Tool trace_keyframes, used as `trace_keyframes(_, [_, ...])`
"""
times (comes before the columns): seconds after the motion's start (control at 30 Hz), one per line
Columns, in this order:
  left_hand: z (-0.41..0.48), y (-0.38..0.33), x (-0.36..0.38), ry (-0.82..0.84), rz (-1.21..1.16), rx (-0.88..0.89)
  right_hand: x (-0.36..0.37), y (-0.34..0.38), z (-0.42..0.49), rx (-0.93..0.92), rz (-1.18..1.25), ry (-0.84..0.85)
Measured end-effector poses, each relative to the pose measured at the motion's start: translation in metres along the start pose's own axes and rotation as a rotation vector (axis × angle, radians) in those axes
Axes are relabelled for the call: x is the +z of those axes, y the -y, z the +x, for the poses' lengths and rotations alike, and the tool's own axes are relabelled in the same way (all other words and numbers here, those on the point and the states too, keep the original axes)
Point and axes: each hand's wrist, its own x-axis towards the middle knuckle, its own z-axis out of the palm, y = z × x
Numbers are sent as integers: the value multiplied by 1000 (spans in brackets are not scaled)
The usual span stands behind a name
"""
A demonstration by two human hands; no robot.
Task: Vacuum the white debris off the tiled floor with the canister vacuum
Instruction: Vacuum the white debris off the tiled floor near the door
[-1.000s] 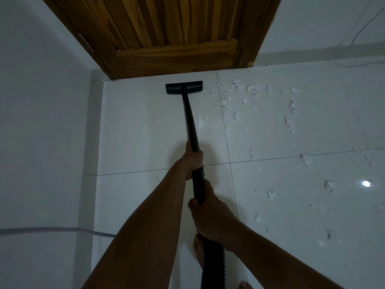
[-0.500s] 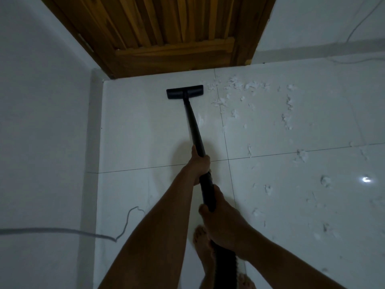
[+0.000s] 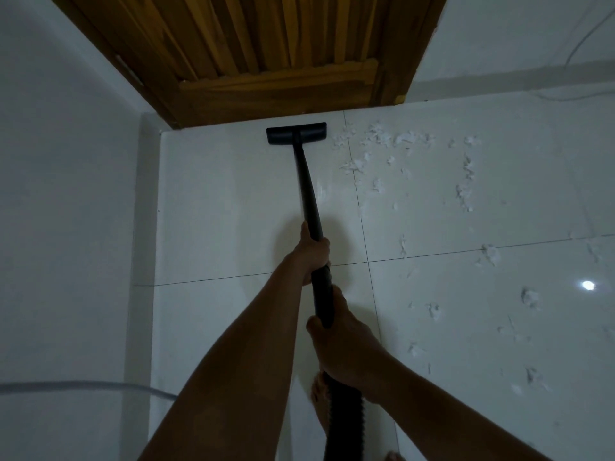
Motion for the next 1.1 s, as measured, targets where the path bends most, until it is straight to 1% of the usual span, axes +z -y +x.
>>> trace_keyframes(0.23, [6,-14,-6,-9,-12,1,-1,9,8,-30,-4,-40])
trace_keyframes(0.43, [-11,-16,11,23,-35,-13,-11,7,-11,-61,-12,-61])
trace_keyframes(0.6, [-3,-27,18,16,-24,-20,-24,10,-3,-56,8,-79])
trace_keyframes(0.77, [18,-37,13,1,7,-1,-25,14,20,-40,39,-74])
trace_keyframes(0.9, [36,-44,8,-14,24,5,-25,18,40,9,71,-55])
trace_keyframes(1.1, [36,-40,6,-29,17,9,-23,16,42,16,69,-17])
